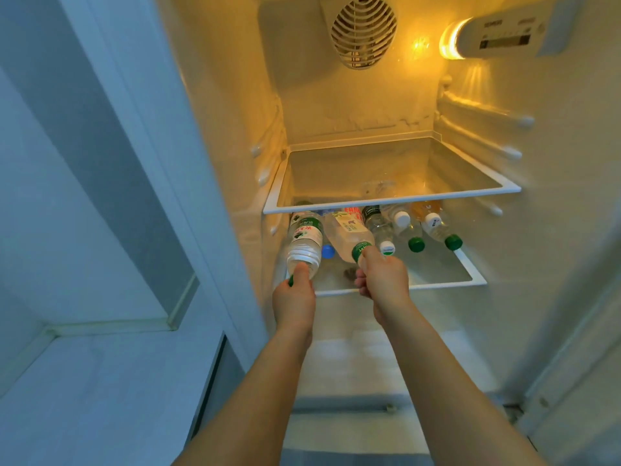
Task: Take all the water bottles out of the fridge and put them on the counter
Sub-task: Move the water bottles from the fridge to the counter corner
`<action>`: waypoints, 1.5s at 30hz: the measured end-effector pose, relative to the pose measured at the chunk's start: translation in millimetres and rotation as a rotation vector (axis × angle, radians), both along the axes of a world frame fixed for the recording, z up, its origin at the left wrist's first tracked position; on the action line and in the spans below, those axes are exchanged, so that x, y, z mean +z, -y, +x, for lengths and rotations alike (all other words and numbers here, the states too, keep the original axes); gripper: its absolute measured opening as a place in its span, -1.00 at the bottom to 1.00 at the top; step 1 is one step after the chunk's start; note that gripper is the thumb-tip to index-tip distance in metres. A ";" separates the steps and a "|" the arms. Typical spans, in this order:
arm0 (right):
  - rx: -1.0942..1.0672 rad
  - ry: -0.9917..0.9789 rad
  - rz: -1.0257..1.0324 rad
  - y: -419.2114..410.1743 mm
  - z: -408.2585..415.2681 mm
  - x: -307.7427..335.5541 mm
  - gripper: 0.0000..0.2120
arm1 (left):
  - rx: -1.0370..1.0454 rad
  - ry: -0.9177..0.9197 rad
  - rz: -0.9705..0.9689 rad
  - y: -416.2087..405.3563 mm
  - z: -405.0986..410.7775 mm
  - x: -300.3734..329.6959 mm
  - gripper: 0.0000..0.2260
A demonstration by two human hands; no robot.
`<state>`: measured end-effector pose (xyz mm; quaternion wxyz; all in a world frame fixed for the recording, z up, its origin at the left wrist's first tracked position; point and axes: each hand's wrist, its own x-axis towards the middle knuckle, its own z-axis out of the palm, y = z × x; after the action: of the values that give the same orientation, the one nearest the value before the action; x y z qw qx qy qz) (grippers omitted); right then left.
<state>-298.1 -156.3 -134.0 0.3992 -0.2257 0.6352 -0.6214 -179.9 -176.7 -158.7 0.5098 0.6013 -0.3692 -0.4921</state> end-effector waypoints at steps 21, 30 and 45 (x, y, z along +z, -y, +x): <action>0.024 -0.970 0.147 -214.3 74.6 74.7 -0.72 | -0.115 0.833 -0.247 -180.8 165.1 85.4 -0.73; 0.337 -1.177 0.117 -240.6 190.4 58.3 -0.71 | -0.093 1.180 -0.237 -255.2 268.0 89.1 -0.74; 0.929 -1.231 -0.032 -222.7 308.3 -5.4 -0.69 | 0.314 1.060 0.021 -340.2 355.6 18.0 -0.76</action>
<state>10.1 66.4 -139.4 0.1903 -0.7801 0.5737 -0.1616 175.6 163.5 -140.8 0.3156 0.8196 -0.4762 -0.0436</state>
